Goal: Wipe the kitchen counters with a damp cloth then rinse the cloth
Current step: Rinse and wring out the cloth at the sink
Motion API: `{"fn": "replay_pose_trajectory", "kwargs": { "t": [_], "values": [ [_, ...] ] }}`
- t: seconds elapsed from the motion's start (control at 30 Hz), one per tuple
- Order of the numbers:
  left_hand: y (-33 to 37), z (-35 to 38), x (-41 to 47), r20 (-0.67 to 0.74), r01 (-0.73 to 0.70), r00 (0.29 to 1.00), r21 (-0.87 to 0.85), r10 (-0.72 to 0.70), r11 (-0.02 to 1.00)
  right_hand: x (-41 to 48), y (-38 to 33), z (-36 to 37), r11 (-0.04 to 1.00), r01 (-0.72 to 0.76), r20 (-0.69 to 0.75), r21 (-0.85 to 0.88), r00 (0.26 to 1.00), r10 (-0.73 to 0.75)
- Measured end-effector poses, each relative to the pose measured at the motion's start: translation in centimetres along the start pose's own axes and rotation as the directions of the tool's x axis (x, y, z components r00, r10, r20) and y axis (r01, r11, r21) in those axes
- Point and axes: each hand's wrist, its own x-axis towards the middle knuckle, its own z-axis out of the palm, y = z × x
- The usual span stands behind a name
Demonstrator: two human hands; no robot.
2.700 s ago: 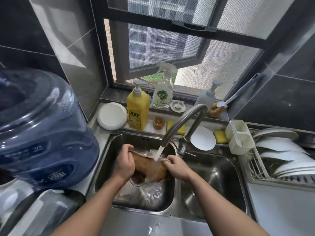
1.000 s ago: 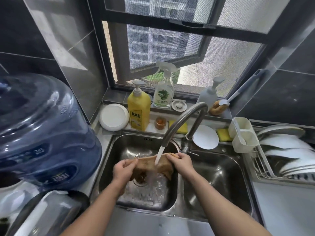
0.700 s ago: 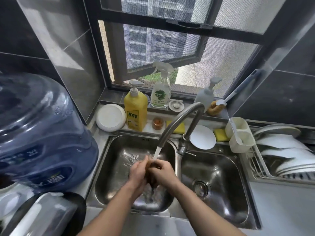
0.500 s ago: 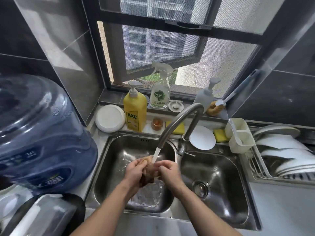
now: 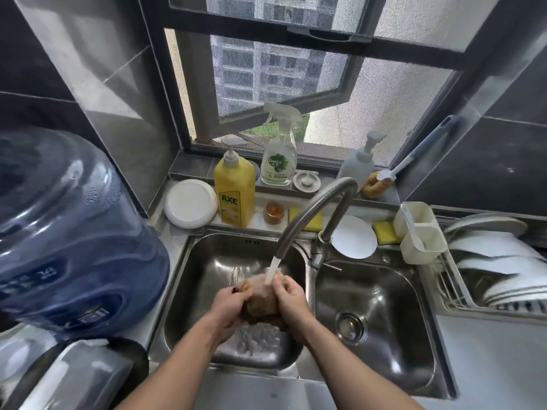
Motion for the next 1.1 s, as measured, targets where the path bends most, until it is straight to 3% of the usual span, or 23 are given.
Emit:
{"fn": "replay_pose_trajectory", "kwargs": {
  "t": [0.13,0.23,0.37,0.5,0.57,0.7,0.8,0.87,1.03,1.1],
  "values": [
    [-1.4,1.8,0.6,-0.173,-0.011,0.985,-0.045,0.003,0.999,-0.7,-0.6,1.3,0.995,0.086,-0.068,0.04,0.994,-0.083],
    [-1.8,2.7,0.9,-0.302,-0.029,0.953,0.009,0.03,1.0,-1.6,-0.3,2.7,0.99,0.117,-0.056,-0.076,0.991,-0.121],
    [-0.9,4.3,0.6,-0.234,-0.025,0.972,-0.097,0.001,0.995,-0.9,0.4,3.6,0.907,0.213,-0.145,-0.363,0.949,-0.281],
    [-0.4,4.3,0.3,-0.219,-0.028,0.976,-0.122,0.001,0.992,0.5,-0.5,3.0,0.821,0.183,-0.029,-0.541,0.972,-0.235],
    [0.0,4.0,0.1,-0.208,-0.052,0.977,-0.086,0.034,0.995,1.1,-0.6,2.5,0.855,0.109,-0.044,-0.507,0.987,-0.152],
    [0.9,3.4,0.7,-0.271,-0.165,0.949,0.004,0.16,0.986,2.3,-0.5,1.6,0.907,-0.069,-0.235,-0.416,0.971,-0.034],
    [-0.5,2.6,3.1,-0.366,-0.161,0.91,0.12,0.194,0.98,1.2,-0.7,1.4,0.965,0.028,-0.321,-0.261,0.94,-0.114],
    [-2.1,2.7,4.5,-0.365,-0.099,0.919,0.153,0.149,0.983,0.1,-0.7,2.3,0.967,0.143,-0.254,-0.21,0.947,-0.195],
    [-1.1,5.0,2.1,-0.165,0.017,0.986,-0.042,-0.024,0.999,0.6,1.1,4.2,0.959,0.077,-0.227,-0.272,0.963,-0.142],
    [-1.2,5.3,1.8,-0.155,0.037,0.986,-0.124,-0.056,0.992,1.1,0.5,3.4,0.955,0.059,-0.218,-0.289,0.968,-0.126]
  ]
}}
